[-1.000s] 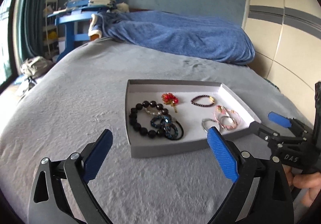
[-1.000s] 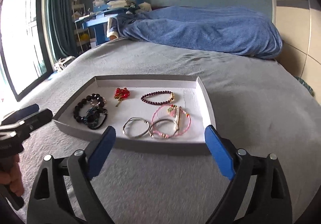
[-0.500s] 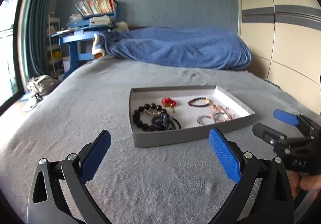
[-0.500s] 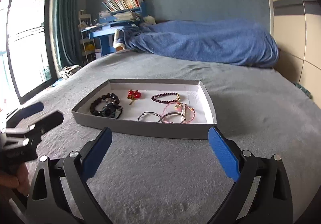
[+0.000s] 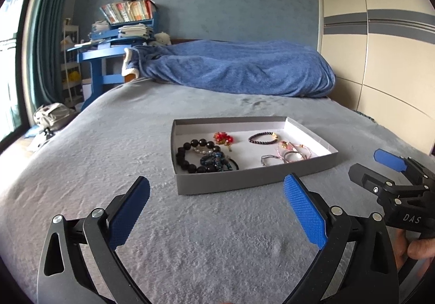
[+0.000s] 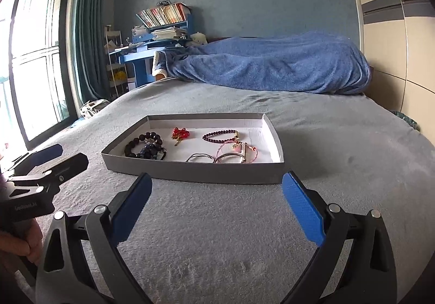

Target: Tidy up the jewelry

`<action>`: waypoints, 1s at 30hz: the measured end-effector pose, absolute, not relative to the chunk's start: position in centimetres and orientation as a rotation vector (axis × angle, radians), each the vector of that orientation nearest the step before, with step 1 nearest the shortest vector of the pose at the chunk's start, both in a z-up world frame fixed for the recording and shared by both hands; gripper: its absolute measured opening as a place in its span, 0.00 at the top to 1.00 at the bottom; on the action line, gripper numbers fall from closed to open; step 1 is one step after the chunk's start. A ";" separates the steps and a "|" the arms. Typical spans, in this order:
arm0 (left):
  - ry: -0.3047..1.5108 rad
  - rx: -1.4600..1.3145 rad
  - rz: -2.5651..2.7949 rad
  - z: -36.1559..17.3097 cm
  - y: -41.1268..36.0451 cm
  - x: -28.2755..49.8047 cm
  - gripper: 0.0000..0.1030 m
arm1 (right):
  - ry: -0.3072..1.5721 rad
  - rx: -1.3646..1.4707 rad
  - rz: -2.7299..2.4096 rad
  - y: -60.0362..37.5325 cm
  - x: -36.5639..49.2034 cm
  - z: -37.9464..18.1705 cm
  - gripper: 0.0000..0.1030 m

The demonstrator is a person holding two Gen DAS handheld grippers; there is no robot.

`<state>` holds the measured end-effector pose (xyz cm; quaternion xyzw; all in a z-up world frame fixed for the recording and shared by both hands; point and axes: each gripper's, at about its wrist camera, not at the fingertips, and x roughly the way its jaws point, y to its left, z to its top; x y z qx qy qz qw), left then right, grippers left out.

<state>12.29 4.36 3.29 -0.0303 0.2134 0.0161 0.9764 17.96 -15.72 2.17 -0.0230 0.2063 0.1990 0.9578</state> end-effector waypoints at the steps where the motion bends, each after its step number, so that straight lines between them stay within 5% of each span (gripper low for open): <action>1: 0.434 -0.058 0.029 3.3 4.3 12.3 0.05 | 0.417 -0.048 0.405 -15.7 17.9 2.1 0.08; 30: 0.455 -0.037 0.035 2.9 3.9 12.7 0.05 | 0.420 -0.038 0.406 -15.7 17.7 1.9 0.07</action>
